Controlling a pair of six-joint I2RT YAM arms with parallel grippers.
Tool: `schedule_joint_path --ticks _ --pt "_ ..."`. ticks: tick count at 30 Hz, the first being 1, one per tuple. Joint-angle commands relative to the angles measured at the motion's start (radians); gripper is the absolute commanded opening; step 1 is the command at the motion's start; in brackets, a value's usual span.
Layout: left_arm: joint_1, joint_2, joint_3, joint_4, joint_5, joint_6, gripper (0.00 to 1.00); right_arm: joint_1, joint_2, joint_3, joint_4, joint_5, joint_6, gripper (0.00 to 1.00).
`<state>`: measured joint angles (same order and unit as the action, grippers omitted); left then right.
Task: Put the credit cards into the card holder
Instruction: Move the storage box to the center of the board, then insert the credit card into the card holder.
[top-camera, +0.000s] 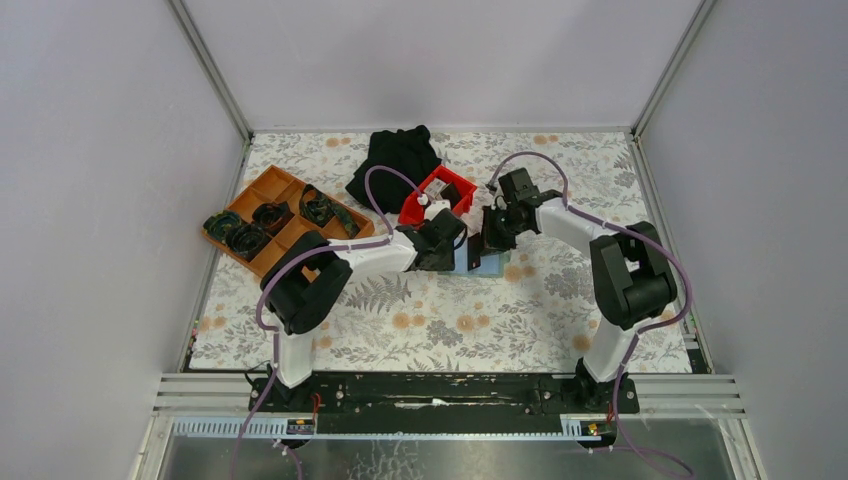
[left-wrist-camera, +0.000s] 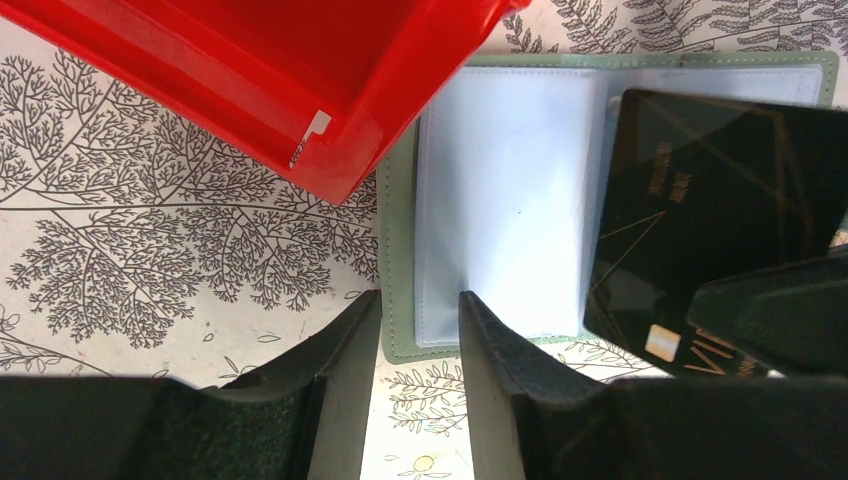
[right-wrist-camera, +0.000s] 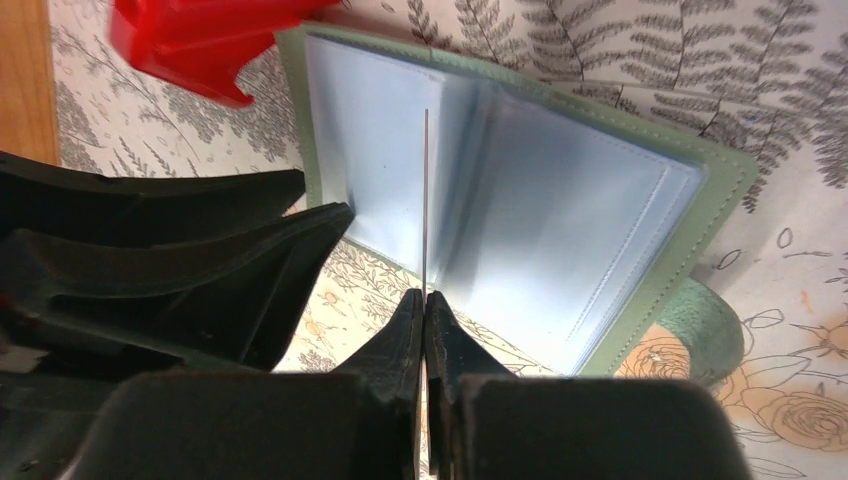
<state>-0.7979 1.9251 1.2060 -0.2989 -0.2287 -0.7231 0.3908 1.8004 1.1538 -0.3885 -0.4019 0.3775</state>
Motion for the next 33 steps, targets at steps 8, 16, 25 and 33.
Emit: schedule_joint_path --ticks 8,16,25,33 --pt "-0.003 0.031 -0.019 -0.032 -0.021 0.029 0.40 -0.020 -0.038 0.063 -0.015 0.037 -0.010 0.00" --pt "-0.003 0.029 -0.025 -0.032 -0.018 0.033 0.40 -0.026 -0.019 0.017 0.020 0.007 0.011 0.00" --pt "-0.003 0.032 -0.025 -0.032 -0.012 0.031 0.39 -0.026 0.002 -0.023 0.064 -0.030 0.035 0.00" --pt "-0.004 0.041 -0.019 -0.031 -0.003 0.031 0.38 -0.027 0.020 -0.031 0.101 -0.081 0.067 0.00"
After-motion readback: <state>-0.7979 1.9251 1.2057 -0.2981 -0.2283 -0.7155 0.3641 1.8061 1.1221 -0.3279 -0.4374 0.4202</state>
